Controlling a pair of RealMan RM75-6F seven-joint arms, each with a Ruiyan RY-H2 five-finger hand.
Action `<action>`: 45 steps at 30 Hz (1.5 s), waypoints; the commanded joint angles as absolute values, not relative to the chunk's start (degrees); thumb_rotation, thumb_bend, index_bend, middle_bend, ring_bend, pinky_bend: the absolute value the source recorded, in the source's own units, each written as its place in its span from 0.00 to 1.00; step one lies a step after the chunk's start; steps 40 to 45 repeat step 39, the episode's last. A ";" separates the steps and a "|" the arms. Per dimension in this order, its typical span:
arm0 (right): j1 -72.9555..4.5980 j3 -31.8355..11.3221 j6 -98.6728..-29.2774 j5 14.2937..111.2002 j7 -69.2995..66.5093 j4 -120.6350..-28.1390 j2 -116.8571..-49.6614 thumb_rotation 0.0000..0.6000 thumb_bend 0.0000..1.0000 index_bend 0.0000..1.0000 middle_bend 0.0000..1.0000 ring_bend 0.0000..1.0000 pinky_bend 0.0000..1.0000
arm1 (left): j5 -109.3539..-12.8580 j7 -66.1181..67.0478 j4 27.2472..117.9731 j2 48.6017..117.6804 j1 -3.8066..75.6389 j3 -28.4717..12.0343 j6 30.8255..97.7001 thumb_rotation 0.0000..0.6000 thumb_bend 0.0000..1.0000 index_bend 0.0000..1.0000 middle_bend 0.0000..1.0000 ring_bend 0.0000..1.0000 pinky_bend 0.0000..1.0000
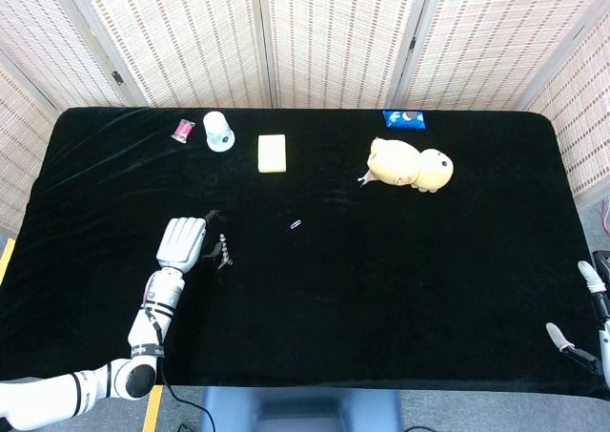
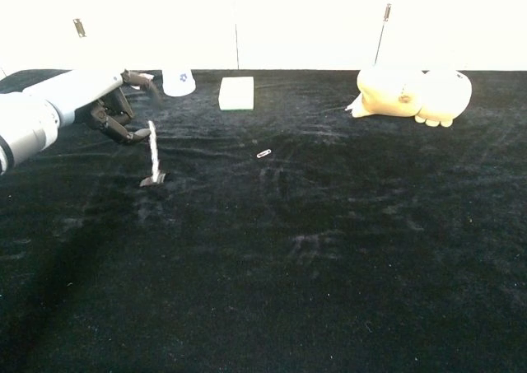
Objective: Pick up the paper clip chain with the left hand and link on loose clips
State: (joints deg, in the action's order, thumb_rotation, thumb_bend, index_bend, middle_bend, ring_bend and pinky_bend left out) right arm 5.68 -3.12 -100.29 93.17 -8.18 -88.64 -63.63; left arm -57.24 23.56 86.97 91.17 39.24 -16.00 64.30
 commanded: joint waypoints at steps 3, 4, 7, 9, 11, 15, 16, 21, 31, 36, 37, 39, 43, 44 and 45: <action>5.74 -3.01 -100.41 93.37 -7.95 -88.61 -63.75 1.00 0.23 0.00 0.00 0.00 0.00 | -57.02 24.62 88.66 89.87 39.01 -15.82 65.12 1.00 0.19 0.11 1.00 1.00 1.00; 5.76 -3.00 -100.47 93.42 -7.88 -88.61 -63.78 1.00 0.23 0.00 0.00 0.00 0.00 | -56.93 24.90 89.42 89.22 38.86 -15.73 65.26 1.00 0.18 0.10 1.00 1.00 1.00; 5.76 -2.93 -100.46 93.54 -7.79 -88.54 -63.83 1.00 0.23 0.00 0.00 0.00 0.00 | -57.05 25.81 92.26 86.59 38.14 -14.89 65.45 1.00 0.17 0.08 0.99 1.00 1.00; 5.55 -2.86 -100.10 93.69 -7.62 -88.50 -63.82 1.00 0.23 0.00 0.00 0.00 0.00 | -57.83 27.49 95.01 83.89 37.23 -13.30 65.94 1.00 0.17 0.07 0.95 0.97 1.00; 5.33 -2.79 -99.64 93.70 -7.48 -88.54 -63.76 1.00 0.23 0.00 0.00 0.00 0.00 | -59.74 28.61 97.48 81.57 35.76 -11.61 67.90 1.00 0.17 0.06 0.84 0.88 0.98; 4.90 -2.70 -98.44 93.35 -6.38 -88.90 -63.73 1.00 0.23 0.00 0.00 0.00 0.00 | -68.91 25.19 101.99 76.19 29.44 -6.69 75.95 1.00 0.18 0.06 0.50 0.50 0.67; 4.72 -2.70 -98.02 93.25 -5.80 -89.00 -63.80 1.00 0.23 0.00 0.00 0.00 0.00 | -71.34 23.88 102.37 75.09 27.78 -5.56 78.21 1.00 0.18 0.06 0.35 0.33 0.49; 3.02 -2.41 -94.16 92.68 -2.85 -90.01 -63.91 1.00 0.23 0.00 0.00 0.00 0.00 | -80.17 16.72 102.62 69.86 18.26 -0.09 89.89 1.00 0.18 0.05 0.09 0.05 0.15; 0.67 -2.37 -89.44 91.49 0.21 -91.57 -63.92 1.00 0.23 0.00 0.00 0.00 0.00 | -82.24 9.85 95.01 71.39 8.34 3.26 98.17 1.00 0.18 0.04 0.03 0.00 0.00; -0.03 -2.50 -88.77 91.37 1.16 -92.12 -63.86 1.00 0.23 0.00 0.00 0.00 0.00 | -82.11 8.07 95.77 69.21 6.82 3.62 96.44 1.00 0.18 0.04 0.02 0.00 0.00; -0.04 -2.49 -88.80 91.34 1.10 -92.14 -63.83 1.00 0.23 0.00 0.00 0.00 0.00 | -81.98 8.14 95.90 69.08 6.67 3.39 96.31 1.00 0.18 0.04 0.02 0.00 0.00; -0.11 -2.44 -88.72 91.28 1.01 -92.10 -63.74 1.00 0.23 0.00 0.00 0.00 0.00 | -81.76 8.18 96.14 68.79 6.44 3.00 95.72 1.00 0.18 0.04 0.02 0.00 0.00; -0.11 -2.44 -88.72 91.28 1.01 -92.10 -63.74 1.00 0.23 0.00 0.00 0.00 0.00 | -81.76 8.18 96.14 68.79 6.44 3.00 95.72 1.00 0.18 0.04 0.02 0.00 0.00; -0.11 -2.44 -88.72 91.28 1.01 -92.10 -63.74 1.00 0.23 0.00 0.00 0.00 0.00 | -81.76 8.18 96.14 68.79 6.44 3.00 95.72 1.00 0.18 0.04 0.02 0.00 0.00; -0.11 -2.44 -88.72 91.28 1.01 -92.10 -63.74 1.00 0.23 0.00 0.00 0.00 0.00 | -81.76 8.18 96.14 68.79 6.44 3.00 95.72 1.00 0.18 0.04 0.02 0.00 0.00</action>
